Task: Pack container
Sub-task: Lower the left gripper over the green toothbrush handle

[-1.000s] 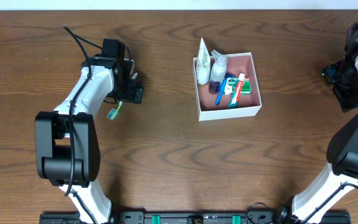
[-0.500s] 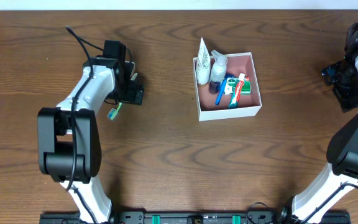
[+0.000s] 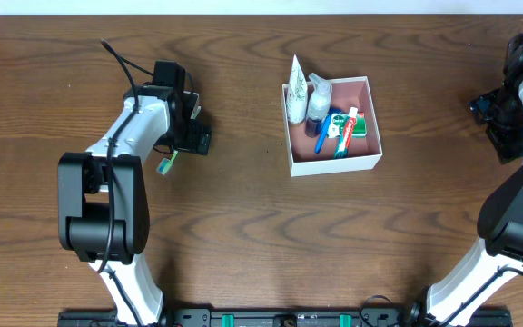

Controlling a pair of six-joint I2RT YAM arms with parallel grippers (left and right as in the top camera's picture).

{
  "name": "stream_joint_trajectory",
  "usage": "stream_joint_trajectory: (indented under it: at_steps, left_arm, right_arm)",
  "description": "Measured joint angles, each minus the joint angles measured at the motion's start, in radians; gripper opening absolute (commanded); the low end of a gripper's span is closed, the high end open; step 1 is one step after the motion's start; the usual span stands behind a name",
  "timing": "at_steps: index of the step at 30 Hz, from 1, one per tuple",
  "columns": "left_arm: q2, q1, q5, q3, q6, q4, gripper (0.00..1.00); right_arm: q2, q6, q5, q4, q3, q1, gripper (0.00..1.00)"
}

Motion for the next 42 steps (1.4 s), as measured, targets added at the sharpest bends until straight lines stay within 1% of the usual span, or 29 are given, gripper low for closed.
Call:
stream_joint_trajectory:
  at_steps: [7, 8, 11, 12, 14, 18, 35, 36, 39, 42]
  left_arm:
    - [0.023, 0.0, 0.0, -0.004, 0.0, 0.005, 1.0]
    - [0.023, 0.0, 0.0, -0.005, 0.001, 0.006, 0.95]
    - [0.023, 0.0, 0.0, -0.005, 0.003, 0.008, 0.91]
    - [0.023, 0.0, 0.0, -0.005, 0.004, 0.008, 0.88]
    - [0.023, 0.0, 0.0, -0.005, 0.003, 0.008, 0.85]
    - [0.023, 0.0, 0.0, -0.005, 0.005, 0.008, 0.83]
    - [0.041, 0.0, 0.004, -0.005, 0.005, 0.01, 0.82]
    - [0.041, 0.0, 0.004, -0.005, 0.005, 0.01, 0.79]
    - [0.041, 0.0, 0.007, -0.005, 0.001, 0.011, 0.66]
    - [0.041, 0.0, 0.008, -0.005, -0.001, 0.015, 0.48]
  right_arm:
    - [0.0, 0.0, 0.0, 0.0, 0.0, 0.0, 0.99]
    - [0.0, 0.0, 0.0, 0.0, 0.0, 0.0, 0.99]
    - [0.0, 0.0, 0.0, 0.0, 0.0, 0.0, 0.99]
    - [0.0, 0.0, 0.0, 0.0, 0.0, 0.0, 0.99]
    - [0.0, 0.0, 0.0, 0.0, 0.0, 0.0, 0.99]
    - [0.0, 0.0, 0.0, 0.0, 0.0, 0.0, 0.99]
    - [0.0, 0.0, 0.0, 0.0, 0.0, 0.0, 0.99]
    - [0.0, 0.0, 0.0, 0.0, 0.0, 0.0, 0.99]
    - [0.0, 0.0, 0.0, 0.0, 0.0, 0.0, 0.99]
    - [0.0, 0.0, 0.0, 0.0, 0.0, 0.0, 0.99]
